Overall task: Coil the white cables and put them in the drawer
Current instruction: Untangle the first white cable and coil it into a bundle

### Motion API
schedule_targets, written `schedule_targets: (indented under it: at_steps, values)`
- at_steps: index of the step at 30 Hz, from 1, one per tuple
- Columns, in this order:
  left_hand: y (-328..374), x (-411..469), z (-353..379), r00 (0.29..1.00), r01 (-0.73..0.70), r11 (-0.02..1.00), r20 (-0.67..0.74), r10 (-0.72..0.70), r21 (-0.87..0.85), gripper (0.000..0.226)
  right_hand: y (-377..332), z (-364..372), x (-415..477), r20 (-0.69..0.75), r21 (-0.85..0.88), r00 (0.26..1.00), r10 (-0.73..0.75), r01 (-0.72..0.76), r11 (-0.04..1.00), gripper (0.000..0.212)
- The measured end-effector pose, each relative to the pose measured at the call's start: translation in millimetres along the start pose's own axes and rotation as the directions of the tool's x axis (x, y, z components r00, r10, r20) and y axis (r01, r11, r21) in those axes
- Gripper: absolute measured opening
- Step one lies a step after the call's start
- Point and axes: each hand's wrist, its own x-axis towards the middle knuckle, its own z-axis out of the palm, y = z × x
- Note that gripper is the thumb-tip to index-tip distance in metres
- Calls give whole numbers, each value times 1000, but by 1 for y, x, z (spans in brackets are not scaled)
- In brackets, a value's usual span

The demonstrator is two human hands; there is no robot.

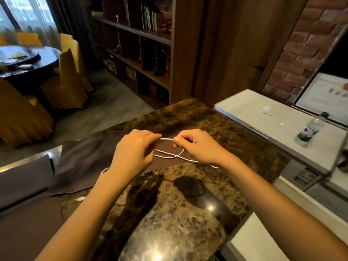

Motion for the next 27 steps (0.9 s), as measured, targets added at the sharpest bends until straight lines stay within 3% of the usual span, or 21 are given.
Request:
schedule_targets:
  at_steps: [3, 11, 16, 22, 27]
  values:
    - [19, 4, 4, 995, -101, 995, -5, 101, -27, 36, -10, 8, 1, -28, -23, 999, -16, 15, 1000, 28]
    - [-14, -3, 1, 999, -46, 998, -23, 47, 35, 39, -5, 7, -12, -73, -79, 996, 48, -53, 995, 29]
    - [4, -1, 5, 981, -190, 981, -37, 189, -32, 33, -20, 19, -5, -73, -53, 996, 45, -49, 997, 25]
    - [-30, -6, -3, 994, -52, 997, -91, 58, 64, 18, -3, -3, -17, -89, -119, 994, 62, -73, 990, 23]
    - [26, -1, 14, 984, -175, 985, -34, 175, 3, 22, -4, 0, -17, -75, -107, 997, 26, -34, 994, 24]
